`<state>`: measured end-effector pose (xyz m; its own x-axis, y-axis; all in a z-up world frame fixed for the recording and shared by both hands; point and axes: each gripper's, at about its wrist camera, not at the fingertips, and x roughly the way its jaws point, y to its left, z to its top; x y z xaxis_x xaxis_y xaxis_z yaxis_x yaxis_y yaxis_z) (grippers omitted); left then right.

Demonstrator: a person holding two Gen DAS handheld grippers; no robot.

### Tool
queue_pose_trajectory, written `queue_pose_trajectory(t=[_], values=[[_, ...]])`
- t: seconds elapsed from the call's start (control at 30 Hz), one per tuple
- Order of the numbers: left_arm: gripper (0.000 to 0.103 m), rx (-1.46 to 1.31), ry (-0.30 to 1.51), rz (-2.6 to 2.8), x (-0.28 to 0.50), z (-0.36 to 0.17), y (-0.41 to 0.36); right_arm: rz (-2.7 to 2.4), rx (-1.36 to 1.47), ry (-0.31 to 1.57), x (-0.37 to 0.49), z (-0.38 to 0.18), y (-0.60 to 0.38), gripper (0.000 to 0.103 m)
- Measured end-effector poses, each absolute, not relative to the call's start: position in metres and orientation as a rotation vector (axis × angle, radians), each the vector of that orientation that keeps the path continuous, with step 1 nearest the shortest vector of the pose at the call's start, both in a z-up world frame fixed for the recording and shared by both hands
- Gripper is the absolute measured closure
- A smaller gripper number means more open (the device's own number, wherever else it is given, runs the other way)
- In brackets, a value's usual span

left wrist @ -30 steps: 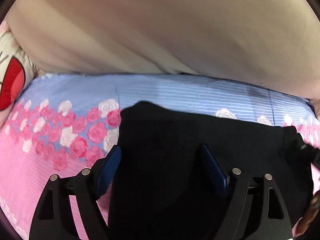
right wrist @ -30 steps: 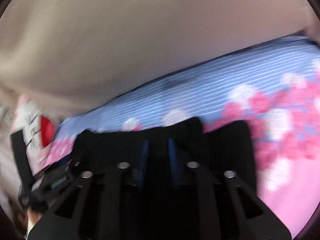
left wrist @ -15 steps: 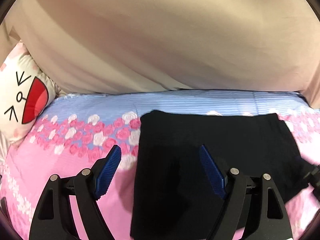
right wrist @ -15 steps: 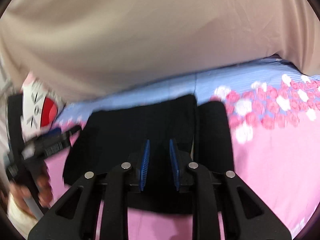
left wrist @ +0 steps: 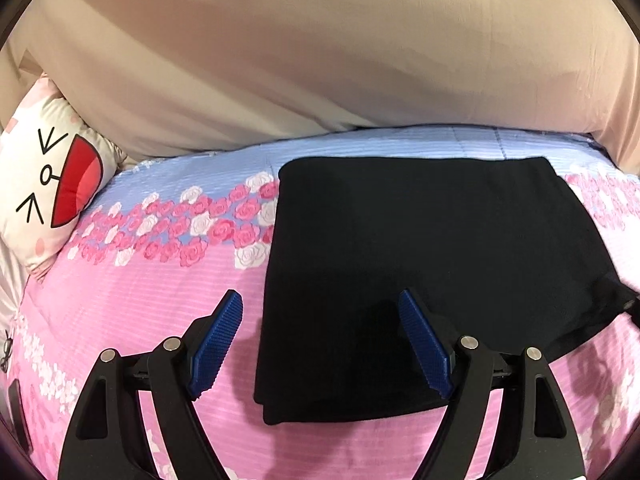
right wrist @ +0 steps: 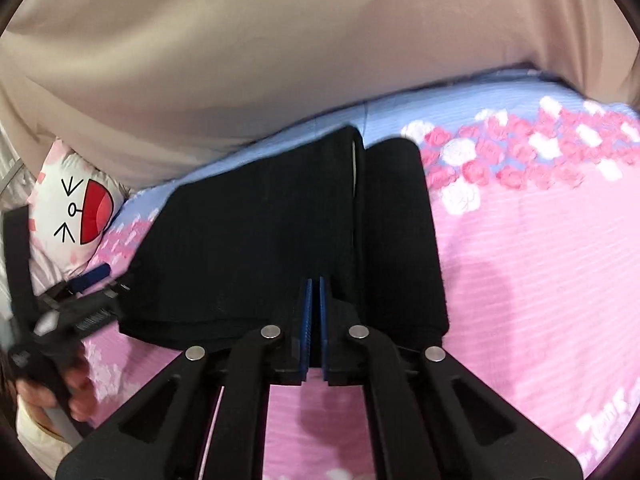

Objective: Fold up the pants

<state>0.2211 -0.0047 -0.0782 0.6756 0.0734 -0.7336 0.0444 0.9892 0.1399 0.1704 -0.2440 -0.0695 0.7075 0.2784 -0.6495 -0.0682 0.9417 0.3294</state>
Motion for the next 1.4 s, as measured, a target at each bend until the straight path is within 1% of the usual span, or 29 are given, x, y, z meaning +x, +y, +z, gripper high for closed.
queue_pose_trajectory(t=[0.03,0.1,0.2,0.33,0.5,0.57,0.7,0.77,0.8,0.83,1.03,1.4], values=[[0.025,0.148,0.836,0.021,0.22,-0.08,-0.003,0.184,0.297,0.75,0.166,-0.064,-0.248,0.095],[0.025,0.115,0.851,0.012,0.218,-0.081,0.004,0.161,0.328,0.741,0.16,-0.062,-0.262,0.092],[0.025,0.024,0.889,-0.009,0.212,-0.083,0.025,0.088,0.357,0.76,0.155,-0.072,-0.287,0.083],[0.025,-0.029,0.889,0.009,0.197,-0.083,0.039,0.051,0.353,0.746,0.133,-0.074,-0.299,0.082],[0.024,0.052,0.786,0.046,0.153,-0.062,0.023,0.025,0.282,0.716,0.103,-0.065,-0.277,0.082],[0.021,0.085,0.754,0.052,0.138,-0.054,0.015,0.021,0.254,0.708,0.091,-0.06,-0.265,0.082],[0.016,0.122,0.68,0.035,0.102,-0.031,-0.002,0.047,0.23,0.672,0.068,-0.045,-0.243,0.082],[0.016,0.122,0.665,0.016,0.092,-0.022,-0.006,0.056,0.202,0.638,0.059,-0.033,-0.231,0.069],[0.016,0.12,0.662,0.01,0.089,-0.017,-0.008,0.052,0.188,0.608,0.055,-0.026,-0.226,0.052],[0.016,0.12,0.661,0.009,0.086,-0.015,-0.009,0.053,0.169,0.579,0.051,-0.019,-0.22,0.045],[0.016,0.108,0.64,0.018,0.072,-0.004,-0.008,0.06,0.126,0.506,0.036,0.006,-0.204,0.045],[0.016,0.112,0.624,0.007,0.058,0.006,-0.011,0.067,0.121,0.507,0.027,0.01,-0.197,0.044]])
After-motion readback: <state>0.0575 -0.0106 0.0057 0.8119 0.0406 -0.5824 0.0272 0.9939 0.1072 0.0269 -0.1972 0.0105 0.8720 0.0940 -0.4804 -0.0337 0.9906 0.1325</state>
